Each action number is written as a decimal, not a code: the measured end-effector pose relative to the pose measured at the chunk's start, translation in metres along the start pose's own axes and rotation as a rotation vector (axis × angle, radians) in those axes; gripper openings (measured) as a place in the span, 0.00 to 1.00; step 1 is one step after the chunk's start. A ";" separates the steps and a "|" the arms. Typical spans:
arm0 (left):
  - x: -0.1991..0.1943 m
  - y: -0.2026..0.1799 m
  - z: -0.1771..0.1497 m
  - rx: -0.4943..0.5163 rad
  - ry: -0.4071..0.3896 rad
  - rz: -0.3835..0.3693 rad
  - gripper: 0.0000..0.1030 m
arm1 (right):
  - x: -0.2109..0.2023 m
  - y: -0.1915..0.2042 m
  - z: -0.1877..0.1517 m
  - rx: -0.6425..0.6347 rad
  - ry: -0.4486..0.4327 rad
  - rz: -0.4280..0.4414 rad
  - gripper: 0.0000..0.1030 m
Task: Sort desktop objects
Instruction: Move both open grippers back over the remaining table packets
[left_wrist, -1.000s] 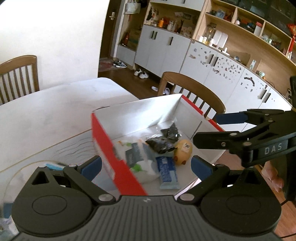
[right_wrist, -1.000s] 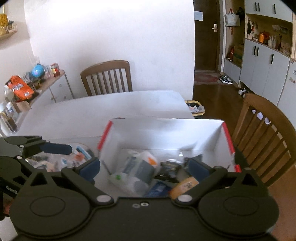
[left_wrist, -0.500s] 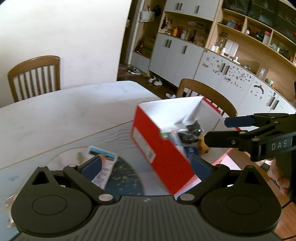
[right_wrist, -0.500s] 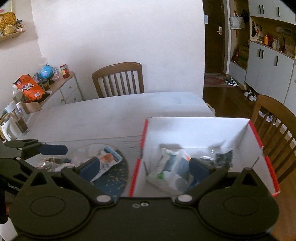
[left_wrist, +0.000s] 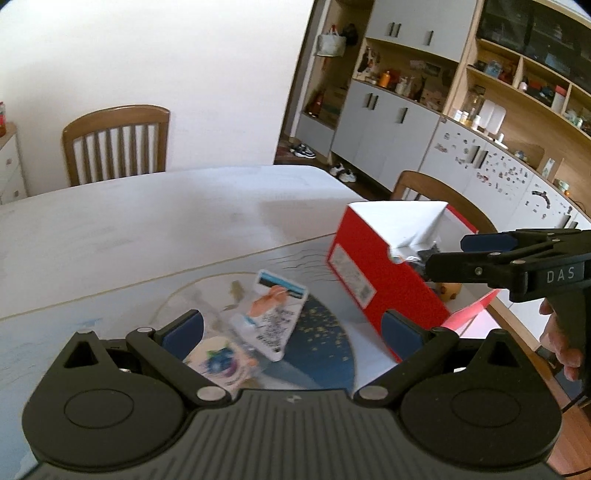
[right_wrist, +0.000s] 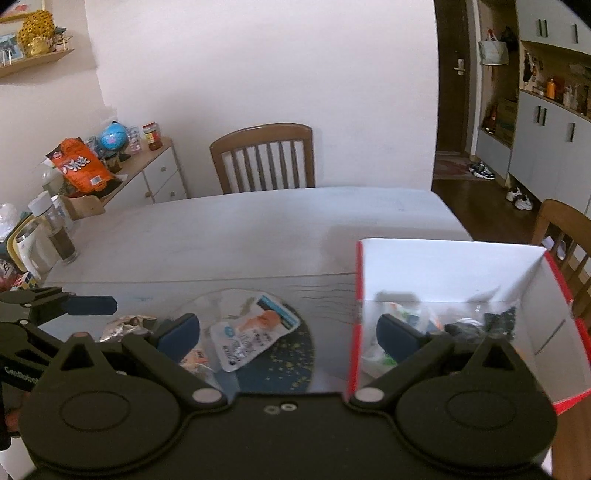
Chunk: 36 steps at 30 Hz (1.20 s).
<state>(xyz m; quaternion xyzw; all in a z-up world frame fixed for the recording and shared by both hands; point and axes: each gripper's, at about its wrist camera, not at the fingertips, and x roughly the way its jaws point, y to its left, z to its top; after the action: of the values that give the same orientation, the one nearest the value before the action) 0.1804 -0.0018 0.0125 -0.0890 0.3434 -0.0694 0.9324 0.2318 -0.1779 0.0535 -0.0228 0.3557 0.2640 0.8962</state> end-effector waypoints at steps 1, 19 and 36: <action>-0.002 0.004 -0.002 -0.002 0.001 0.008 1.00 | 0.001 0.003 0.000 -0.003 0.001 0.002 1.00; -0.008 0.082 -0.036 -0.028 0.040 0.121 1.00 | 0.036 0.067 -0.006 -0.079 0.057 0.100 1.00; 0.018 0.126 -0.051 0.044 0.097 0.140 1.00 | 0.083 0.110 -0.020 -0.148 0.139 0.129 1.00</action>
<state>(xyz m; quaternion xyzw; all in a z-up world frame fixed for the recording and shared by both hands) 0.1690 0.1116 -0.0638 -0.0406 0.3917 -0.0158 0.9191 0.2161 -0.0493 0.0009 -0.0840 0.3974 0.3444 0.8464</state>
